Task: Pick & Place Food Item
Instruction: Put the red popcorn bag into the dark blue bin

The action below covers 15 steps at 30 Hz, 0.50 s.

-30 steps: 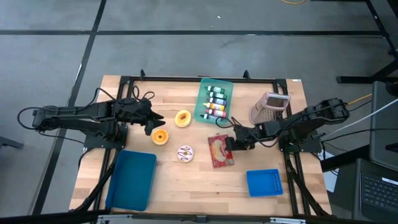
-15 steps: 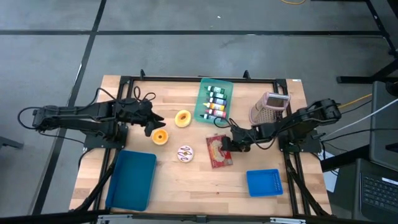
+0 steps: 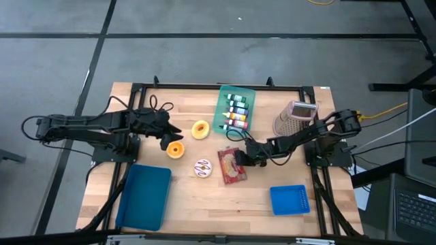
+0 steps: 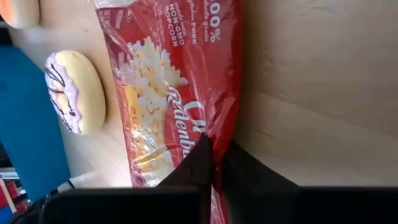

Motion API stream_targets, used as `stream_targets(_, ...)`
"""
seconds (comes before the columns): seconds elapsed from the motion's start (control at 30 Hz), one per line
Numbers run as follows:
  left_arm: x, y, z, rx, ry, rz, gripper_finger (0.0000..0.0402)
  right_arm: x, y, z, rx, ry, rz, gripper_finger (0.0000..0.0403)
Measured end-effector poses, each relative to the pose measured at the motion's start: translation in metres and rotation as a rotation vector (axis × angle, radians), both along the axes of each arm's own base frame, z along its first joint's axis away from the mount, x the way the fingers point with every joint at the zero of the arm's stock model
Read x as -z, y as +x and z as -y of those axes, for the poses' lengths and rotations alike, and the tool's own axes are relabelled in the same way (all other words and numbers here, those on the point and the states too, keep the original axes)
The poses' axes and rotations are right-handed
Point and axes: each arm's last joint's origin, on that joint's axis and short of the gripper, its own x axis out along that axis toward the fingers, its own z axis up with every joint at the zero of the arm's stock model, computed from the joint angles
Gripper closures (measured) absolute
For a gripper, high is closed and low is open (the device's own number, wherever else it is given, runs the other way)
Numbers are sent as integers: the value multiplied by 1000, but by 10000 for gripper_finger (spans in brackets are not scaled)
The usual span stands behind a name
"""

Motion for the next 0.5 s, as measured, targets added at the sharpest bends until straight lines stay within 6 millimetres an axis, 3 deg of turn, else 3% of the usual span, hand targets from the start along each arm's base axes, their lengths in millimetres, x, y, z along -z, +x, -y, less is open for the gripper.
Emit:
stream_targets(0.23,-11,5,-1,-12,44,121,208,-7,8,4,79,6,100,393)
stream_targets(0.5,-23,6,-3,9,208,143,220,-60,51,10,109,-32,398,393)
